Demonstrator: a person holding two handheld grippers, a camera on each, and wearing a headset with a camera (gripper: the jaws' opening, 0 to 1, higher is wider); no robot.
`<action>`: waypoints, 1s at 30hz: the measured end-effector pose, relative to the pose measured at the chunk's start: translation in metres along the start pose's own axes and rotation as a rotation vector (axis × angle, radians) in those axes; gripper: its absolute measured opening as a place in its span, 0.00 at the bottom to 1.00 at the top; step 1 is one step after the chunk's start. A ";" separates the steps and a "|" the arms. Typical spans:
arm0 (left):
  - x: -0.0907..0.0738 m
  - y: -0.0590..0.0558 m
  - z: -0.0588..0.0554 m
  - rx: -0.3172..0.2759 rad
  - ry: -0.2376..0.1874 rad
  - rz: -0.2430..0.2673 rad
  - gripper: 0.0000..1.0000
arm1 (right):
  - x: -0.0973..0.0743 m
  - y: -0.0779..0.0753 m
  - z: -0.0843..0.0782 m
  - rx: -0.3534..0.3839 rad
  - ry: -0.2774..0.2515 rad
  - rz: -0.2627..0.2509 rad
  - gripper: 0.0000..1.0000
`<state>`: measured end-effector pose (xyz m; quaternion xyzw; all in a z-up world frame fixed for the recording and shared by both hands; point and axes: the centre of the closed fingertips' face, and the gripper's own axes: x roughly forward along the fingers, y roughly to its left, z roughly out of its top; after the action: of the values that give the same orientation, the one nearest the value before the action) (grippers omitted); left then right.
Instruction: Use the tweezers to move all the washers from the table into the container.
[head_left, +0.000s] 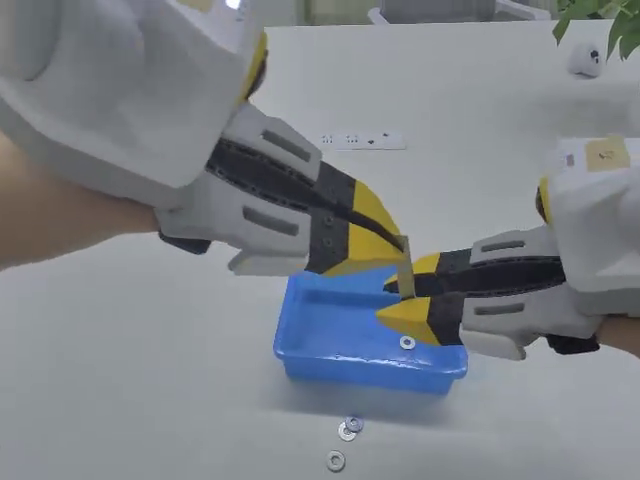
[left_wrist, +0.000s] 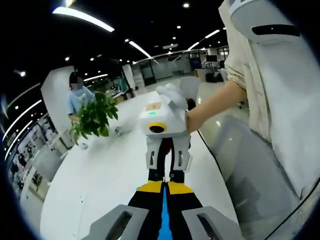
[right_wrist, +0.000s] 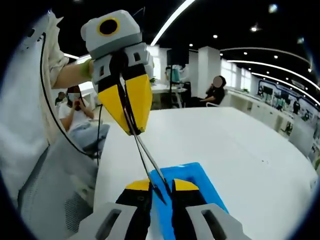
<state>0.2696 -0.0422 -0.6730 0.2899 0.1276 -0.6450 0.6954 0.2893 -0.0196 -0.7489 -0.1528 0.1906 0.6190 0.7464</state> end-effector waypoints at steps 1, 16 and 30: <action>-0.003 -0.002 0.001 0.000 0.001 0.005 0.00 | 0.000 0.003 0.002 -0.007 -0.003 0.006 0.11; -0.016 -0.057 -0.029 -0.168 0.058 0.027 0.00 | 0.030 0.066 -0.015 -0.014 0.047 0.154 0.10; -0.004 -0.091 -0.056 -0.225 0.146 -0.026 0.00 | 0.061 0.102 -0.049 -0.047 0.160 0.212 0.09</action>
<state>0.1913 -0.0066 -0.7375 0.2545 0.2531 -0.6129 0.7040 0.1937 0.0293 -0.8202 -0.1981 0.2500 0.6847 0.6553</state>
